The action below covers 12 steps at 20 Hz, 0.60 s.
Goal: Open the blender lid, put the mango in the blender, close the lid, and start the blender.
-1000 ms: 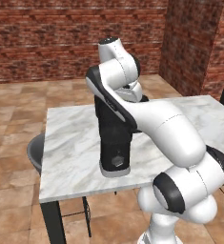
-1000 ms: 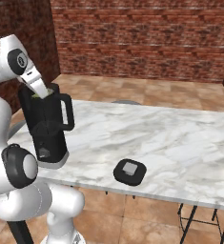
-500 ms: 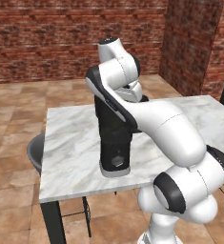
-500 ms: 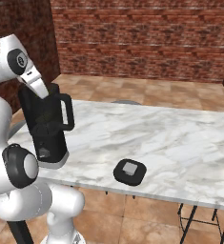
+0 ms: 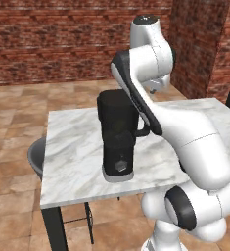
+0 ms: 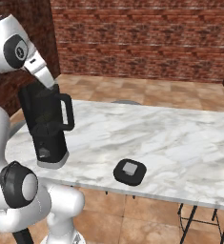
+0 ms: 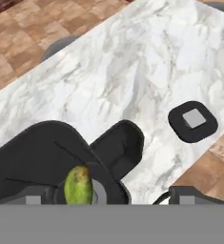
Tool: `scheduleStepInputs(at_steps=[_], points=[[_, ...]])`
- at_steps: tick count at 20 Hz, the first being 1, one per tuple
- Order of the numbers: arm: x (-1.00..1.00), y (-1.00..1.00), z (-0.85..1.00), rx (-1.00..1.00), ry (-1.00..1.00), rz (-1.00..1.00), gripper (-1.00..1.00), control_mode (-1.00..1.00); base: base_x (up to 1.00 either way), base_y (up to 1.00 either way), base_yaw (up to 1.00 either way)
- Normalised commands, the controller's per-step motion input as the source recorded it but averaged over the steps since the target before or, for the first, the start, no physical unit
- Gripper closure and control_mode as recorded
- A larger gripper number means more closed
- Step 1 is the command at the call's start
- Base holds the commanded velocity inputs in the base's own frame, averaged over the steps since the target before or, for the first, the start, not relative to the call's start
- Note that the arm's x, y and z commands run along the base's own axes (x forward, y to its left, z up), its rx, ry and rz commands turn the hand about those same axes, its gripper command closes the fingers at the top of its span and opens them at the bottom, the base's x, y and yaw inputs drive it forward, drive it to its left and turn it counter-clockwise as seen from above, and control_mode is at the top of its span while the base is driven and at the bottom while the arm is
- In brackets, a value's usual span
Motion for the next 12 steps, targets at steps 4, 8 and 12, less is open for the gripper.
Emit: scheduleStepInputs(at_steps=[4, 8, 12], points=[[-0.45, -0.97, 0.07, 0.17, -0.13, 0.04, -1.00, -1.00, 0.00, 0.00, 0.00], [-0.37, -1.00, -0.39, 0.22, -0.02, 0.02, -1.00, -1.00, 0.00, 0.00, 0.00], [-0.21, -1.00, -0.77, 0.16, 0.00, 0.00, -1.00, -1.00, 0.00, 0.00, 0.00]])
